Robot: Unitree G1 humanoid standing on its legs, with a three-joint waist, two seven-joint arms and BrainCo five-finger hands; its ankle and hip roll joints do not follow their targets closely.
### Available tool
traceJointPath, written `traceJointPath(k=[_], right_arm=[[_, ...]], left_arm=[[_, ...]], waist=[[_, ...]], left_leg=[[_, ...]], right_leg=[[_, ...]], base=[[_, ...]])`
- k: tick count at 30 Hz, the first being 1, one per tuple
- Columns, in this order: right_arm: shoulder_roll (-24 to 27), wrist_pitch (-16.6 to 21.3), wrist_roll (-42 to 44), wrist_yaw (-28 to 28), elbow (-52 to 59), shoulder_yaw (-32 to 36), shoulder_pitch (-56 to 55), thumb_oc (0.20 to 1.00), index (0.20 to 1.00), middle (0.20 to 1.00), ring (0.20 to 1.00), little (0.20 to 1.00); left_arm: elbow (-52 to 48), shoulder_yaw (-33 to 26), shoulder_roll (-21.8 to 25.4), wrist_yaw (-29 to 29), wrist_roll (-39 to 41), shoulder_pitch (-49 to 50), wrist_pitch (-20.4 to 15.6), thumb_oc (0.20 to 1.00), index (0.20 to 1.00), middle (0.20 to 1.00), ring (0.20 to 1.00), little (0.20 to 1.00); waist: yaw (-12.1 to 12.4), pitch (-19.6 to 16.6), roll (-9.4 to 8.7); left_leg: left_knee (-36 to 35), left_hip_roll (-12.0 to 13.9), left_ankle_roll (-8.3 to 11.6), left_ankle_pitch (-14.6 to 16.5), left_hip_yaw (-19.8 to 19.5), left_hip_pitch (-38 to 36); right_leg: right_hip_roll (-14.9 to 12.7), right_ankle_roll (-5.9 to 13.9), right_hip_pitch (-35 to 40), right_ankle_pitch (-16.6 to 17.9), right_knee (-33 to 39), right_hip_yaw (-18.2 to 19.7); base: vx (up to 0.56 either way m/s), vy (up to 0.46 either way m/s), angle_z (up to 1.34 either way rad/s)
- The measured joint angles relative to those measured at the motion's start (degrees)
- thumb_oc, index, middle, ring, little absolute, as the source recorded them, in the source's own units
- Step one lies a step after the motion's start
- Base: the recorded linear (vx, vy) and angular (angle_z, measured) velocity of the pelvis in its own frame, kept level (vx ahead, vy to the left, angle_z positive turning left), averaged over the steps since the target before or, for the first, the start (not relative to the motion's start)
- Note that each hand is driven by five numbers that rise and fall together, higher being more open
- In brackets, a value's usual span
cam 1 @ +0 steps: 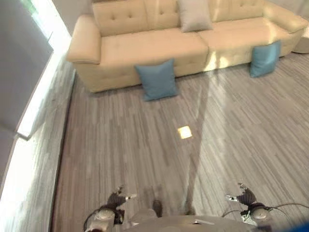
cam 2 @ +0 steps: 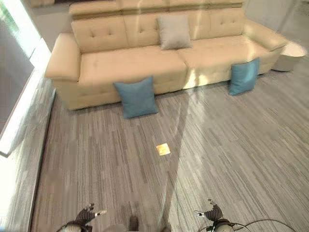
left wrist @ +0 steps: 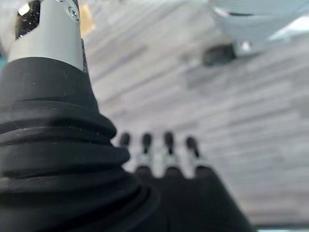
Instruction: Pick up all the scattered cushions and arrange them neatly on the sofa.
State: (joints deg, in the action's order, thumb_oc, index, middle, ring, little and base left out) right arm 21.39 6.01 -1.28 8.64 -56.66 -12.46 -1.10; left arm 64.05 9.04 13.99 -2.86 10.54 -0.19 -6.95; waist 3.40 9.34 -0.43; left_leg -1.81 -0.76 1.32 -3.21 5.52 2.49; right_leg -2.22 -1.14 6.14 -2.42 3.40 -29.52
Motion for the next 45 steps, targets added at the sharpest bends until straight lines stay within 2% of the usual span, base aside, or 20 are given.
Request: traceJointPath(k=[4, 6, 9, 13, 14, 17, 20, 24, 25, 28, 30, 31, 33, 35, 37, 40, 41, 42, 44, 45], right_arm=[[0.0, 0.0, 0.0, 0.2, 0.8, -0.1, 0.4, 1.000, 1.000, 1.000, 1.000, 1.000], [0.1, -0.1, 0.0, 0.3, 0.5, -0.6, 2.6, 1.000, 1.000, 1.000, 1.000, 1.000], [-0.5, -0.2, -0.1, 0.4, 0.4, -1.6, 1.7, 1.000, 1.000, 1.000, 1.000, 1.000], [-0.5, -0.7, -0.1, 0.2, 0.4, -1.8, 2.9, 1.000, 1.000, 1.000, 1.000, 1.000], [-0.5, -0.7, -0.1, 0.0, 0.6, -2.1, 2.1, 1.000, 1.000, 1.000, 1.000, 1.000], [-0.6, -0.7, -0.1, -0.7, 2.3, -3.9, 2.5, 1.000, 1.000, 1.000, 1.000, 1.000], [-0.6, -0.9, -0.3, -0.8, 3.6, -4.7, 3.3, 1.000, 1.000, 1.000, 1.000, 1.000], [-0.6, -1.4, -2.3, -1.4, 2.4, -4.3, 0.3, 1.000, 1.000, 1.000, 1.000, 1.000], [-0.9, -1.4, -2.3, -1.6, 1.5, -3.5, 0.9, 1.000, 1.000, 1.000, 1.000, 1.000], [-0.1, -0.5, -2.2, -1.6, 2.6, -3.0, 1.7, 1.000, 1.000, 1.000, 1.000, 1.000], [-0.5, -0.2, -2.1, -1.7, 2.5, -3.1, 2.8, 1.000, 1.000, 1.000, 1.000, 1.000], [-0.7, -0.4, -2.1, -1.7, 2.4, -3.4, 3.2, 1.000, 1.000, 1.000, 1.000, 1.000], [-0.6, -0.6, -1.7, -1.7, 2.7, -4.0, 3.2, 1.000, 1.000, 1.000, 1.000, 1.000], [-0.6, -0.7, -1.7, -1.7, 1.3, -4.5, 3.1, 1.000, 1.000, 1.000, 1.000, 1.000], [-0.3, -0.8, -1.7, -1.5, 0.4, -5.9, 3.9, 1.000, 1.000, 1.000, 1.000, 1.000], [1.1, -0.6, -1.8, -1.7, 2.4, -6.3, 1.5, 1.000, 1.000, 1.000, 1.000, 1.000], [-0.6, -1.1, -2.4, -1.7, 1.0, -6.8, 0.6, 1.000, 1.000, 1.000, 1.000, 1.000], [-0.7, -1.1, -2.4, -1.7, 1.0, -7.0, 0.4, 1.000, 1.000, 1.000, 1.000, 1.000], [-0.7, -1.3, -2.4, -1.8, 1.7, -7.3, 0.7, 1.000, 1.000, 1.000, 1.000, 1.000], [-0.7, -1.2, -2.4, -1.8, 2.1, -7.2, 1.0, 1.000, 1.000, 1.000, 1.000, 1.000]], left_arm=[[0.8, 0.1, -0.1, 0.0, 0.0, -1.1, 0.1, 1.000, 1.000, 1.000, 1.000, 1.000], [1.3, 0.0, -0.2, 0.0, 0.0, 1.1, 0.2, 1.000, 1.000, 1.000, 1.000, 1.000], [1.9, -0.2, 0.4, 0.0, 0.0, 0.3, 0.1, 1.000, 1.000, 1.000, 1.000, 1.000], [2.1, -0.1, 0.6, 0.0, 0.0, -1.3, 0.1, 1.000, 1.000, 1.000, 1.000, 1.000], [2.1, 0.0, 1.0, 0.0, 0.0, -2.1, 0.0, 1.000, 1.000, 1.000, 1.000, 1.000], [2.5, 0.0, 1.7, -0.1, 0.0, -4.3, 0.0, 1.000, 1.000, 1.000, 1.000, 1.000], [5.4, -0.1, 1.0, -0.1, 0.0, -3.0, 0.2, 1.000, 1.000, 1.000, 1.000, 1.000], [4.6, 0.0, 0.3, 0.0, -1.1, -1.1, 0.1, 1.000, 1.000, 1.000, 1.000, 1.000], [4.7, -0.1, -0.1, 0.0, -1.1, -0.5, 0.1, 1.000, 1.000, 1.000, 1.000, 1.000], [5.3, -0.4, -1.1, 0.0, -1.1, -0.1, 0.1, 1.000, 1.000, 1.000, 1.000, 1.000], [5.1, 0.0, 0.2, 0.0, -1.1, -1.1, 0.1, 1.000, 1.000, 1.000, 1.000, 1.000], [4.6, 0.0, 0.5, 0.0, -1.1, -1.2, 0.2, 1.000, 1.000, 1.000, 1.000, 1.000], [2.4, -0.1, 1.5, 0.1, -1.1, -0.8, 0.1, 1.000, 1.000, 1.000, 1.000, 1.000], [1.5, 0.0, 1.2, 0.1, -1.1, -0.9, 0.0, 1.000, 1.000, 1.000, 1.000, 1.000], [1.6, 0.0, 1.1, 0.1, -1.1, -0.5, 0.1, 1.000, 1.000, 1.000, 1.000, 1.000], [2.9, -0.1, 0.1, 0.1, -1.1, 3.7, 0.5, 1.000, 1.000, 1.000, 1.000, 1.000], [4.8, -0.1, 1.1, 0.0, -1.1, 3.4, 0.8, 1.000, 1.000, 1.000, 1.000, 1.000], [4.6, 0.0, 1.4, 0.2, -1.1, 3.2, 0.7, 1.000, 1.000, 1.000, 1.000, 1.000], [4.6, 0.1, 2.1, 0.2, -1.1, -1.3, 0.8, 1.000, 1.000, 1.000, 1.000, 1.000], [4.6, 0.4, 1.9, 0.2, -1.1, -2.8, 0.3, 1.000, 1.000, 1.000, 1.000, 1.000]], waist=[[-0.6, 1.4, -1.51], [-0.7, 0.9, 0.01], [-0.6, 0.3, -1.42], [-0.8, 0.6, -0.80], [-1.5, 0.6, -1.02], [-3.5, 1.4, -0.70], [-4.4, 1.8, -1.27], [-5.7, -0.5, -1.78], [-5.8, -0.3, -1.44], [-5.3, -1.3, -2.76], [-3.3, -0.5, -3.46], [-2.8, -0.2, -4.00], [-2.7, 0.8, -5.41], [-1.9, 1.0, -5.44], [-0.5, 1.6, -4.36], [-0.3, -0.5, -0.53], [-0.8, -1.8, -1.93], [-1.1, -1.9, -1.85], [-2.2, -1.5, -4.29], [-2.3, -0.2, -2.99]], left_leg=[[4.9, 2.3, 0.15, 2.9, 11.6, 3.8], [0.1, 3.5, -0.79, 1.6, 9.2, 0.5], [-2.4, 0.5, -3.74, 0.6, 9.5, -1.8], [-3.5, -1.0, -6.48, 2.0, 9.5, -4.5], [-3.5, -2.5, -7.72, 2.7, 7.7, -5.7], [-3.5, -2.6, -7.21, 3.8, 4.9, -5.9], [-3.5, -3.6, -5.52, 7.2, 5.0, -9.5], [-3.3, -1.7, -3.41, 11.3, 0.3, -15.6], [2.2, 0.1, -1.12, 12.5, 0.3, -14.9], [35.3, 4.2, 3.97, 8.1, 4.5, -1.8], [55.9, 9.0, 3.45, -4.8, 5.3, 10.2], [56.9, 9.1, 2.66, -1.5, 5.1, 12.1], [44.6, 7.3, 1.74, 3.4, 5.1, 17.4], [22.1, 4.4, 1.05, 2.5, 7.0, 17.9], [7.2, 0.6, 0.61, 0.3, 4.6, 18.5], [7.4, -1.1, -5.76, -1.5, 5.4, 10.8], [3.4, -2.1, -9.68, -3.9, 3.5, 5.6], [1.7, -1.6, -9.24, -4.3, 3.2, 3.7], [-0.4, -5.9, -11.80, -1.5, 2.3, -2.1], [-0.3, -5.9, -11.97, 0.4, 2.0, -4.1]], right_leg=[[-3.0, -0.02, -0.1, -1.4, -0.5, -6.1], [-3.2, 2.22, -1.0, -0.9, -1.8, -4.1], [-6.5, 4.32, -2.0, -1.3, -5.7, -2.3], [-12.8, 6.37, -8.5, -4.2, -24.9, 2.2], [-15.7, 7.92, -13.8, -5.6, -36.4, 7.0], [-8.6, 7.93, -21.4, -6.8, -30.6, 18.0], [-6.8, 8.02, -25.8, 2.2, -11.0, 15.9], [-6.1, 5.06, -21.8, 7.3, -11.3, 11.4], [-4.4, 0.58, -18.7, 7.4, -10.3, 10.9], [-1.8, -3.05, -10.6, 5.8, -4.0, 10.5], [-0.3, -4.96, -7.7, 3.0, -2.8, 11.6], [-0.1, -5.45, -6.5, 2.5, -2.4, 11.8], [0.5, -5.28, -2.8, 0.0, -1.9, 11.8], [1.5, -4.28, 1.5, -2.0, 0.0, 12.2], [3.6, -0.59, 6.7, -4.3, 1.8, 14.3], [6.5, 4.43, 12.8, -7.5, -1.0, 19.5], [4.3, 5.92, 8.9, -9.8, -14.0, 18.9], [3.6, 6.17, 4.3, -10.1, -24.8, 18.8], [-6.6, 8.84, -11.8, -11.9, -51.8, 18.5], [-8.0, 8.90, -15.7, -11.9, -52.4, 19.1]], base=[[0.08, 0.060, 0.84], [0.12, 0.121, -0.23], [0.14, 0.267, -0.10], [0.09, 0.136, 0.05], [0.20, 0.007, 0.44], [0.30, -0.089, 0.57], [0.46, -0.185, 0.02], [0.39, -0.286, 0.71], [0.23, -0.294, 0.52], [0.25, -0.320, 0.07], [0.22, -0.118, -0.35], [0.29, -0.063, -0.37], [0.34, -0.029, -0.06], [0.29, 0.023, -0.22], [0.40, 0.085, -0.96], [0.44, 0.185, -1.35], [0.19, 0.134, -0.58], [0.17, 0.123, -0.41], [0.29, 0.088, 0.25], [0.30, 0.003, 0.31]])
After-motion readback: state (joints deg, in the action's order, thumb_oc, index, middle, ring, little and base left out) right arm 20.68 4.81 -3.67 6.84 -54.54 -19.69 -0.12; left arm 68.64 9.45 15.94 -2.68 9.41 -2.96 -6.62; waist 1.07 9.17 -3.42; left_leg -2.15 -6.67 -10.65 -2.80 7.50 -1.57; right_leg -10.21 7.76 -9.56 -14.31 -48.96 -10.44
